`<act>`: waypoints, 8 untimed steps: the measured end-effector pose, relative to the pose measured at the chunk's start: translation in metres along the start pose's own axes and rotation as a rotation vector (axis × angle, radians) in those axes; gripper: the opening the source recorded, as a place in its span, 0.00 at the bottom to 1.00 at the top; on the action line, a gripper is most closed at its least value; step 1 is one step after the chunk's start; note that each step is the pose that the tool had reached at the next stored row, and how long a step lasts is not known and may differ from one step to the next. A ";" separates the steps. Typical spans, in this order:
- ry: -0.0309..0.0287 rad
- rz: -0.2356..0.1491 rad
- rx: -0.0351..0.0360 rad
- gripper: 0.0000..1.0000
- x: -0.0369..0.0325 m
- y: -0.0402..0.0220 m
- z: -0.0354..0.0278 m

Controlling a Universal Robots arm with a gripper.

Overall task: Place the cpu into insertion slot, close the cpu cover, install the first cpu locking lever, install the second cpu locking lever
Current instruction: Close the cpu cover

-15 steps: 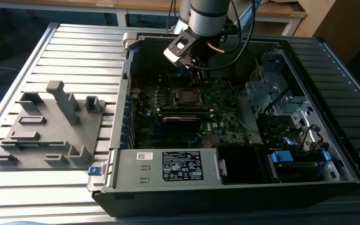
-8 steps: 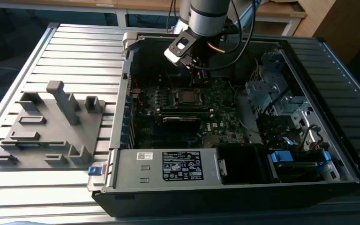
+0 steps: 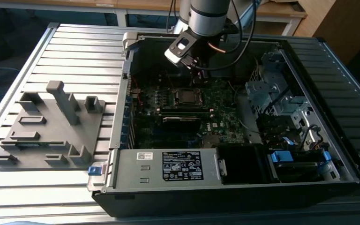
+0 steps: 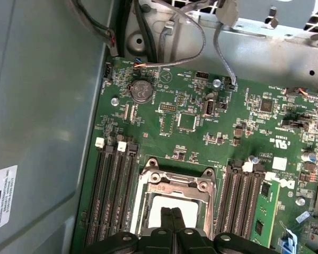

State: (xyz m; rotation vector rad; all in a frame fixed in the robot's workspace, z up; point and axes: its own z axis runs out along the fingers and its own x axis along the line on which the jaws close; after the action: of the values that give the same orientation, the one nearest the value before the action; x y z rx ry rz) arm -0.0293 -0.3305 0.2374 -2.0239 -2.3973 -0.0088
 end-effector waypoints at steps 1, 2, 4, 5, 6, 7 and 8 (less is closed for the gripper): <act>0.0000 -0.009 0.0001 0.10 0.0000 0.0000 0.0000; 0.0000 -0.013 0.0001 0.10 0.0000 0.0000 0.0000; 0.0000 -0.014 0.0001 0.10 0.0000 0.0000 0.0000; 0.0000 -0.014 0.0001 0.10 0.0000 0.0000 0.0000; 0.0001 -0.014 0.0001 0.10 0.0000 0.0000 0.0000; 0.0000 -0.014 0.0001 0.10 0.0000 0.0000 0.0000; 0.0001 -0.014 0.0001 0.10 0.0000 0.0000 0.0000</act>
State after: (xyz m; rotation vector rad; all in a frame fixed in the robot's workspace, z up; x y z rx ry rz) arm -0.0293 -0.3305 0.2374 -2.0065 -2.4118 -0.0088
